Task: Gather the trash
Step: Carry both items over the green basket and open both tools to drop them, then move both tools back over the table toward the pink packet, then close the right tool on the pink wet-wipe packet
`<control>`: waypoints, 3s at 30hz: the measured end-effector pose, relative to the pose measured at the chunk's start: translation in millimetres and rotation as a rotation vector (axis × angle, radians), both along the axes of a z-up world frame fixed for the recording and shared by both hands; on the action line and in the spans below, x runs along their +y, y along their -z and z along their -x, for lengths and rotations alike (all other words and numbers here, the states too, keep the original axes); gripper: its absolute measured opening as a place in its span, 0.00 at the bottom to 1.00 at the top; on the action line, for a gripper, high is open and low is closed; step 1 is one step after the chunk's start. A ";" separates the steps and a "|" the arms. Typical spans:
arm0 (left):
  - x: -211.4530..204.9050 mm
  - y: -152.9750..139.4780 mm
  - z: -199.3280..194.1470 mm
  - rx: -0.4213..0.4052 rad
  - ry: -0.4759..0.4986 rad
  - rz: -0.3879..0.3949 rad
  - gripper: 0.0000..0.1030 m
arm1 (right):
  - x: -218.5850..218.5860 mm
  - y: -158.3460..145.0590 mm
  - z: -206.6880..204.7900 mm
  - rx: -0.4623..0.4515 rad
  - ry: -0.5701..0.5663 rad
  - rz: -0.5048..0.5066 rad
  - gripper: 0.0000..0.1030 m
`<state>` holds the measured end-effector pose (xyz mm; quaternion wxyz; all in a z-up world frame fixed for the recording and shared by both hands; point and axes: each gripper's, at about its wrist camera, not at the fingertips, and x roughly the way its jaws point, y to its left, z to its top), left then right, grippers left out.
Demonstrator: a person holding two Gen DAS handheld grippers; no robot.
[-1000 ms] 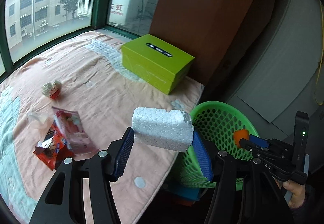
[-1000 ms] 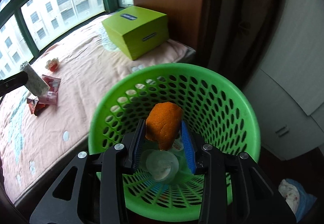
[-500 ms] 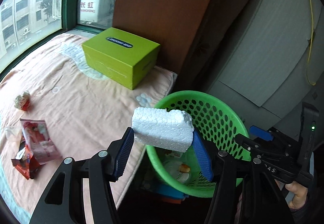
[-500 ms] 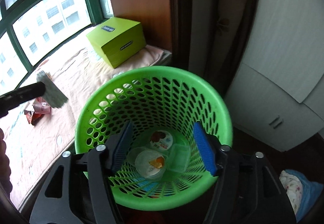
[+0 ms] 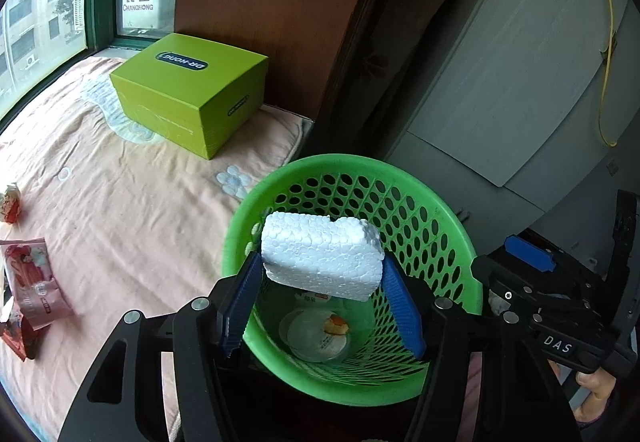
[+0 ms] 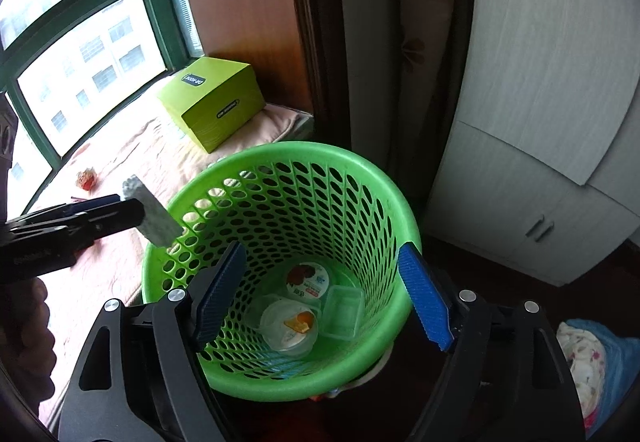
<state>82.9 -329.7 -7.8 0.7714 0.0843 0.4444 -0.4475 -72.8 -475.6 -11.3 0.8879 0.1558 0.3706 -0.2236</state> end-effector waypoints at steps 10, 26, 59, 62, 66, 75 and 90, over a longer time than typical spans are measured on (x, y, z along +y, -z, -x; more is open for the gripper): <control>13.8 1.2 -1.3 0.009 -0.031 0.017 0.70 | 8.6 1.1 -5.4 -0.005 -0.030 -0.018 0.77; 117.7 2.0 -43.2 -0.005 -0.290 0.002 0.70 | 58.8 1.3 -48.7 -0.001 -0.191 -0.037 0.78; 336.3 20.5 -117.4 0.022 -0.737 -0.016 0.70 | 209.4 18.3 -229.6 0.068 -0.601 -0.231 0.78; 343.3 22.3 -120.2 0.026 -0.746 -0.013 0.70 | 223.7 26.6 -253.2 0.094 -0.619 -0.246 0.76; 354.1 24.7 -124.1 0.030 -0.760 -0.012 0.70 | 237.2 39.3 -279.1 0.123 -0.633 -0.270 0.75; 374.4 35.5 -135.0 0.053 -0.787 -0.017 0.70 | 248.1 64.6 -326.0 0.173 -0.637 -0.333 0.72; 364.5 42.3 -165.0 0.057 -0.762 -0.044 0.70 | 259.1 99.7 -351.8 0.248 -0.652 -0.322 0.63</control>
